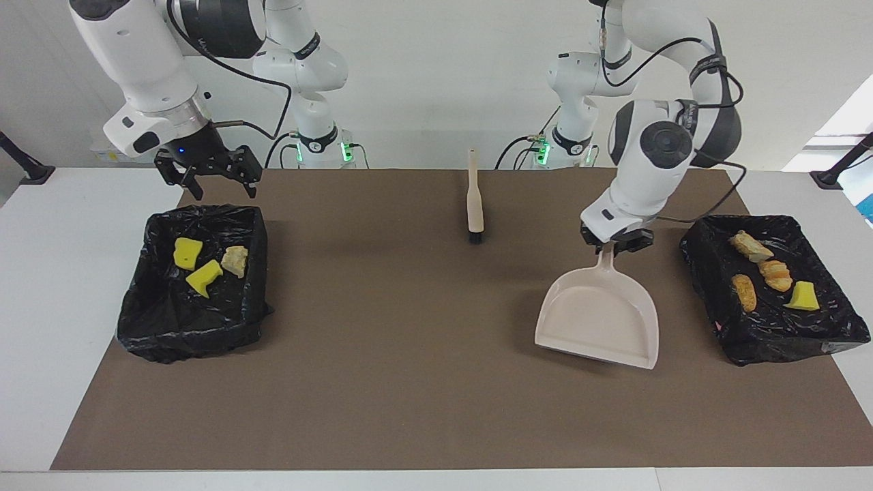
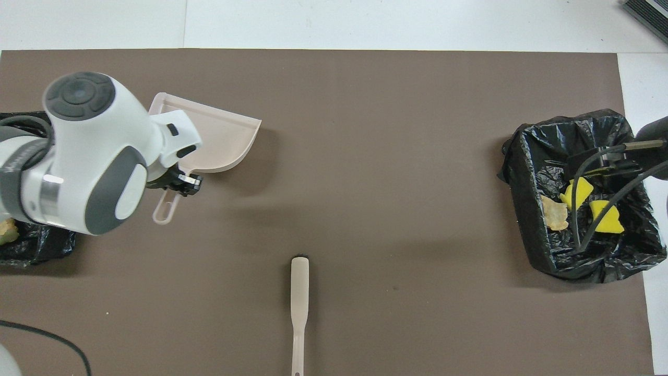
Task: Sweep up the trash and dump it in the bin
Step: 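Bring the dustpan back with the left gripper and set it down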
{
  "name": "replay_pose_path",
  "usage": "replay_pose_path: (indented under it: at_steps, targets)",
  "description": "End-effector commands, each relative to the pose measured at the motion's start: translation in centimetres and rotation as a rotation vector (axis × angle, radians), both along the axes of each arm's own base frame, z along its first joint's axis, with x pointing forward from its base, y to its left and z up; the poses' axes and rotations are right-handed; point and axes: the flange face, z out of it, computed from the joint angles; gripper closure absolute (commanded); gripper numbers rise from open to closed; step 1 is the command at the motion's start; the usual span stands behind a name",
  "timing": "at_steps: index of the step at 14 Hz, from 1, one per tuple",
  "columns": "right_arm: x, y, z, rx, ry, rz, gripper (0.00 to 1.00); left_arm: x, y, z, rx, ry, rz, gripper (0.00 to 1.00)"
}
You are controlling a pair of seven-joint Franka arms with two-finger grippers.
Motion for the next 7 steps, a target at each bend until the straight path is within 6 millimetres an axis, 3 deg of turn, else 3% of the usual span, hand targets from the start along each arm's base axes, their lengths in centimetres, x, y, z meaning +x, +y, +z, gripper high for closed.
replay_pose_path:
  at_steps: [1, 4, 6, 7]
  targets:
    - [-0.3, 0.1, -0.1, 0.022, -0.004, -0.024, 0.0, -1.1, -5.9, -1.7, -0.028, -0.029, 0.093, 1.0]
    - [-0.3, 0.2, 0.0, 0.022, -0.008, -0.012, 0.0, -3.9, -12.9, -3.8, -0.055, -0.044, 0.013, 1.0]
    - [-0.3, 0.2, 0.0, 0.022, -0.008, -0.012, 0.0, -4.4, -14.9, -3.9, -0.125, -0.047, 0.149, 1.0]
    - [-0.3, 0.2, 0.0, 0.022, -0.006, -0.013, 0.0, -4.8, -16.2, -5.1, -0.143, -0.031, 0.184, 1.0]
